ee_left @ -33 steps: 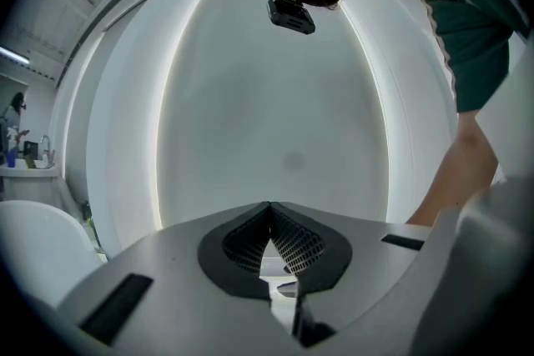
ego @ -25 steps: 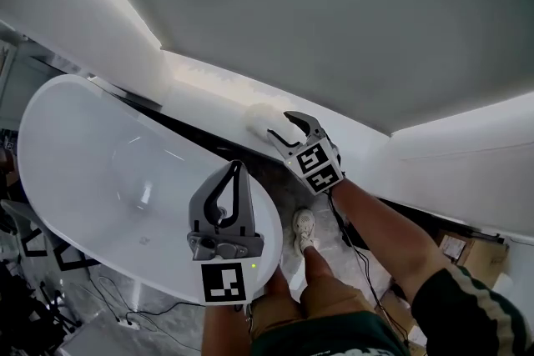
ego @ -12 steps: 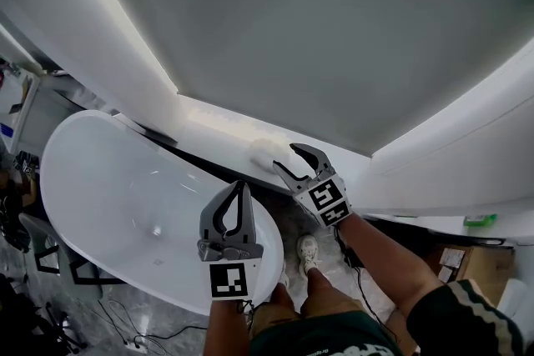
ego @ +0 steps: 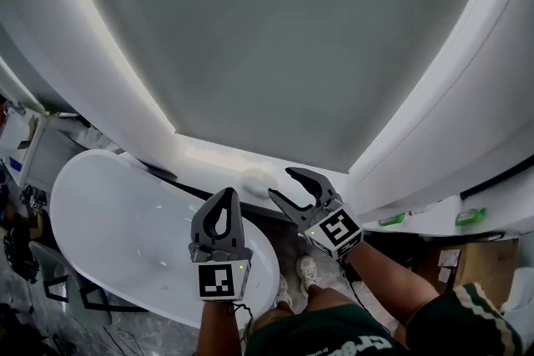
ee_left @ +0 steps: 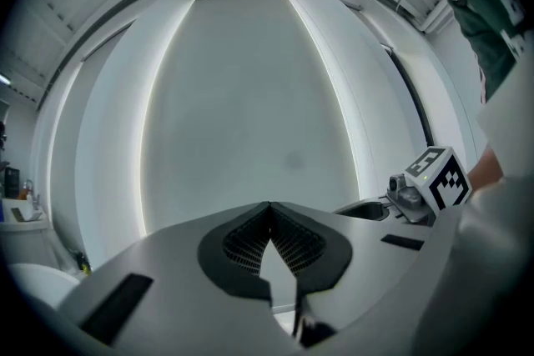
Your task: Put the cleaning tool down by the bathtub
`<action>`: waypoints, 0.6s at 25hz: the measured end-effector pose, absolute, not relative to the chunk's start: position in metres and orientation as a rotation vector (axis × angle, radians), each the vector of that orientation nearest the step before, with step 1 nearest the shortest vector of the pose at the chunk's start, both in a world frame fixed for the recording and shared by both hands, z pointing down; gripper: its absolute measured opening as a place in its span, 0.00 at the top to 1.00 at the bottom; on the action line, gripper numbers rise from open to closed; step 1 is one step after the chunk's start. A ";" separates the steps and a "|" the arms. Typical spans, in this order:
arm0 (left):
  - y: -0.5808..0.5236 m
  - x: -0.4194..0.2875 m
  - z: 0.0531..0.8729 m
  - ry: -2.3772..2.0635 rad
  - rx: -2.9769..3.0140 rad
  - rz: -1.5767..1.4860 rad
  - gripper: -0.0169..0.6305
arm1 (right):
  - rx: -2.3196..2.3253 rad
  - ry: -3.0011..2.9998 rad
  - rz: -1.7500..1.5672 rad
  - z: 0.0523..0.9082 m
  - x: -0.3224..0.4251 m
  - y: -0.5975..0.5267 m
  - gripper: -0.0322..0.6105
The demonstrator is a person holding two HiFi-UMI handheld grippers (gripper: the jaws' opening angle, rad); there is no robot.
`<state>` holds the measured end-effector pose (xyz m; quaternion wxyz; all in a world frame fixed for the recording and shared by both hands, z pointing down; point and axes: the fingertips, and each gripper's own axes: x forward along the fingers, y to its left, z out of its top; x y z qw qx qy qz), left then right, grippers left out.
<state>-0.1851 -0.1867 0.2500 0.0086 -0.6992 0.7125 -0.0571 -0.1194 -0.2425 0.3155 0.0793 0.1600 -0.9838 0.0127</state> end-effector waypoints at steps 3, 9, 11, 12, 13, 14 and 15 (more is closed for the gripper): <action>-0.186 -0.170 0.238 2.173 -2.201 -0.201 0.96 | 0.466 -2.998 -0.047 0.284 -0.110 -0.234 0.61; -0.181 -0.143 0.205 2.067 -2.182 -0.238 0.96 | 0.503 -3.092 -0.266 0.222 -0.094 -0.206 0.61; -0.177 -0.137 0.190 2.019 -2.150 -0.259 0.96 | 0.540 -3.122 -0.269 0.205 -0.084 -0.199 0.61; -0.175 -0.134 0.184 2.001 -2.143 -0.257 0.96 | 0.555 -3.134 -0.259 0.199 -0.080 -0.196 0.61; -0.171 -0.131 0.180 1.990 -2.144 -0.247 0.96 | 0.562 -3.143 -0.247 0.194 -0.075 -0.192 0.61; -0.168 -0.128 0.177 1.988 -2.153 -0.230 0.96 | 0.560 -3.148 -0.242 0.190 -0.072 -0.189 0.62; -0.165 -0.125 0.176 1.996 -2.171 -0.205 0.96 | 0.553 -3.150 -0.248 0.188 -0.070 -0.186 0.64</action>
